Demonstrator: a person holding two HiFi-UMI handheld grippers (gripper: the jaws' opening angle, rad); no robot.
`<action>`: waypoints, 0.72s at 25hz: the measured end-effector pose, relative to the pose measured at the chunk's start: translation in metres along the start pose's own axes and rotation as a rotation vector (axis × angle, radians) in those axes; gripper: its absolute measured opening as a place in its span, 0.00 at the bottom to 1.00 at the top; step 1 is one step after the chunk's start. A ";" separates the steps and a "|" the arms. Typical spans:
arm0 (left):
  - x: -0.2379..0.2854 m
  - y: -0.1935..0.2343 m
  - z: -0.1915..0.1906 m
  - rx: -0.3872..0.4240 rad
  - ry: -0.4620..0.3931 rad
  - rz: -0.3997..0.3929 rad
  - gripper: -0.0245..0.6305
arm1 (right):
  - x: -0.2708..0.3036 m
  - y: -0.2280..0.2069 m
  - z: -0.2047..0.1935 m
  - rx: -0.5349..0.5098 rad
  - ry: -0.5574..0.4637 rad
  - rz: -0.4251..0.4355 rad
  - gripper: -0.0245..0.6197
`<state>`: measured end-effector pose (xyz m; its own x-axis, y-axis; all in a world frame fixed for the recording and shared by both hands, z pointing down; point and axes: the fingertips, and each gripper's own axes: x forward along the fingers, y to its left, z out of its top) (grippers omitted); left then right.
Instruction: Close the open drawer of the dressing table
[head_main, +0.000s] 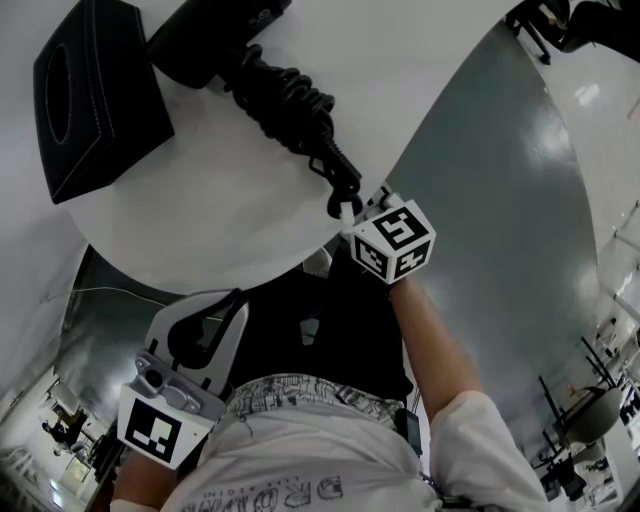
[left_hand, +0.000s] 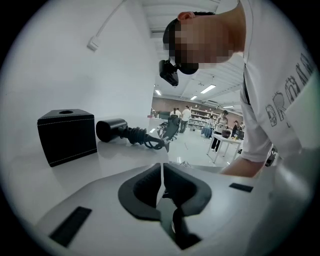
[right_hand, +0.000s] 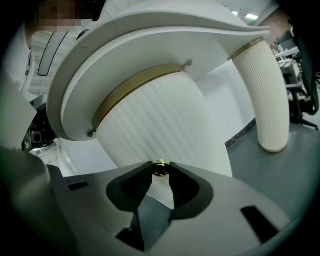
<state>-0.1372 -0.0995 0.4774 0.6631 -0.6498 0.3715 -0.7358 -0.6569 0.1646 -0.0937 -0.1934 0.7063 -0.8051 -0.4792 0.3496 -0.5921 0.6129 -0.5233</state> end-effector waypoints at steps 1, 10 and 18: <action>0.001 0.000 0.001 0.002 -0.002 0.002 0.09 | 0.000 0.001 0.000 0.000 -0.001 0.003 0.22; 0.005 -0.013 0.018 0.024 -0.005 0.002 0.09 | 0.001 0.000 -0.001 0.052 0.003 -0.029 0.22; -0.014 -0.028 0.040 0.019 0.007 0.011 0.09 | -0.052 0.005 0.013 0.070 0.039 -0.084 0.31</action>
<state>-0.1200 -0.0875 0.4314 0.6538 -0.6547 0.3795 -0.7406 -0.6565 0.1433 -0.0546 -0.1733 0.6751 -0.7546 -0.5011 0.4237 -0.6543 0.5256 -0.5437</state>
